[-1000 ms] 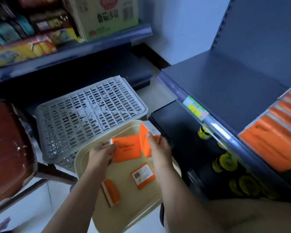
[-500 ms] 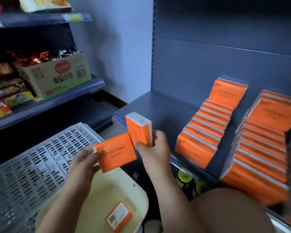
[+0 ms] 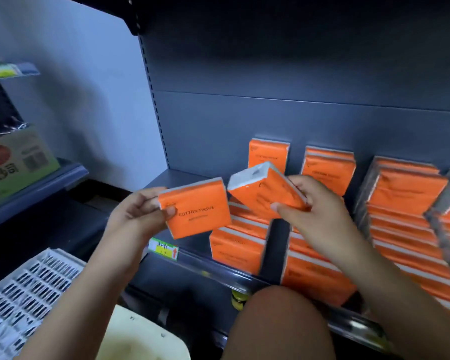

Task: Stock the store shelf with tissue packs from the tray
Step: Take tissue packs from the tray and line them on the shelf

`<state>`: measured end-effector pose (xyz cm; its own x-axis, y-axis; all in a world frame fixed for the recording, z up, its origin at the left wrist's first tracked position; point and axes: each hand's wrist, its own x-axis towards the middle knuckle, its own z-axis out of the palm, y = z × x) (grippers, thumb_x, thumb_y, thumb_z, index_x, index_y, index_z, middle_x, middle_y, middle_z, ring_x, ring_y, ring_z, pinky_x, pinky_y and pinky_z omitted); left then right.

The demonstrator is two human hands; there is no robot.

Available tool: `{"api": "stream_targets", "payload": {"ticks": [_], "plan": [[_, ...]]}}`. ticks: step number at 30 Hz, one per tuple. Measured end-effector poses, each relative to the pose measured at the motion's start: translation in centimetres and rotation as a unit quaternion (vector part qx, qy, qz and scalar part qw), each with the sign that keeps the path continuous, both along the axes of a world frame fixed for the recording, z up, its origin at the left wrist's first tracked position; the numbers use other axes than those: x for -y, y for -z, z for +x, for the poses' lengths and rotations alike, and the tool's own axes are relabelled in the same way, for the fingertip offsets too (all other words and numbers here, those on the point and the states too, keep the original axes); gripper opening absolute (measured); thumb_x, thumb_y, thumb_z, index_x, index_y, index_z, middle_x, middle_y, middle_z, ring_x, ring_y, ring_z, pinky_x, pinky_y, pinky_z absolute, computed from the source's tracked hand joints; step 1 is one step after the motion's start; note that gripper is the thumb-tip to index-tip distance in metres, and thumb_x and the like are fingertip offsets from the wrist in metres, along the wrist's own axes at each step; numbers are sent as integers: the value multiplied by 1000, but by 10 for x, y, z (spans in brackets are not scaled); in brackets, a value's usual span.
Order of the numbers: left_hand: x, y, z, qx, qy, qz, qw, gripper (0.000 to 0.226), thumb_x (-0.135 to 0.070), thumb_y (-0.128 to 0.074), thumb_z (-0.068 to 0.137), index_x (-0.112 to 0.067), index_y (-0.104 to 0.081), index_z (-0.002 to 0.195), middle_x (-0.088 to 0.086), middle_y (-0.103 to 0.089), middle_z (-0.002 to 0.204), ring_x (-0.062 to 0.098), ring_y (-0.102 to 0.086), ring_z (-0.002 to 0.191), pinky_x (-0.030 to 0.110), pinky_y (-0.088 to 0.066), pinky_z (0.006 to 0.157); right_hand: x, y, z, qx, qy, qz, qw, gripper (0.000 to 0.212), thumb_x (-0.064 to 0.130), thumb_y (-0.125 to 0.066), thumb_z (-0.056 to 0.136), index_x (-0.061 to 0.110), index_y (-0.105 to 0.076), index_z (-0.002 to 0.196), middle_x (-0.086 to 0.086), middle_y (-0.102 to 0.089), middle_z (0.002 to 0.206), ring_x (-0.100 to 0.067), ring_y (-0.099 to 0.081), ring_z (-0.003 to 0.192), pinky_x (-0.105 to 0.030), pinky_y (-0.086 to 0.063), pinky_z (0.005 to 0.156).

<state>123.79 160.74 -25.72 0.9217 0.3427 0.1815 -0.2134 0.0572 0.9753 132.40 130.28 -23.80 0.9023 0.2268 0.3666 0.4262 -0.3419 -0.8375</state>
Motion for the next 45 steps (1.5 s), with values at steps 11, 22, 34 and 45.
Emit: {"api": "stream_targets", "payload": {"ticks": [11, 22, 34, 45], "plan": [[50, -24, 142, -21, 41, 45, 998, 32, 3, -71, 92, -14, -67, 118, 3, -73, 104, 20, -75, 92, 30, -60, 73, 72, -5, 38, 50, 116, 17, 992, 34, 22, -82, 84, 43, -69, 109, 15, -69, 110, -3, -67, 101, -32, -53, 90], [80, -2, 227, -14, 63, 99, 993, 36, 7, -67, 94, -6, -67, 127, 8, -75, 112, 16, -72, 103, 26, -58, 90, 99, 5, 52, 44, 129, 2, 991, 32, 27, -82, 84, 40, -69, 110, 14, -71, 107, -10, -68, 103, -46, -55, 94], [90, 9, 243, -23, 55, 174, 983, 32, -12, -64, 102, -36, -67, 123, -11, -71, 119, 1, -70, 105, 21, -56, 83, 102, 7, 58, 52, 131, -76, 987, 37, 36, -78, 88, 37, -65, 123, 21, -63, 110, 2, -61, 103, -24, -52, 86], [100, 6, 235, -53, -64, 266, 960, 48, -21, -65, 100, -18, -51, 145, -6, -56, 141, 1, -60, 117, 16, -47, 89, 97, 14, 61, 68, 124, -69, 988, 45, 30, -80, 87, 36, -65, 129, 19, -64, 118, 1, -60, 112, -29, -53, 96]]}}
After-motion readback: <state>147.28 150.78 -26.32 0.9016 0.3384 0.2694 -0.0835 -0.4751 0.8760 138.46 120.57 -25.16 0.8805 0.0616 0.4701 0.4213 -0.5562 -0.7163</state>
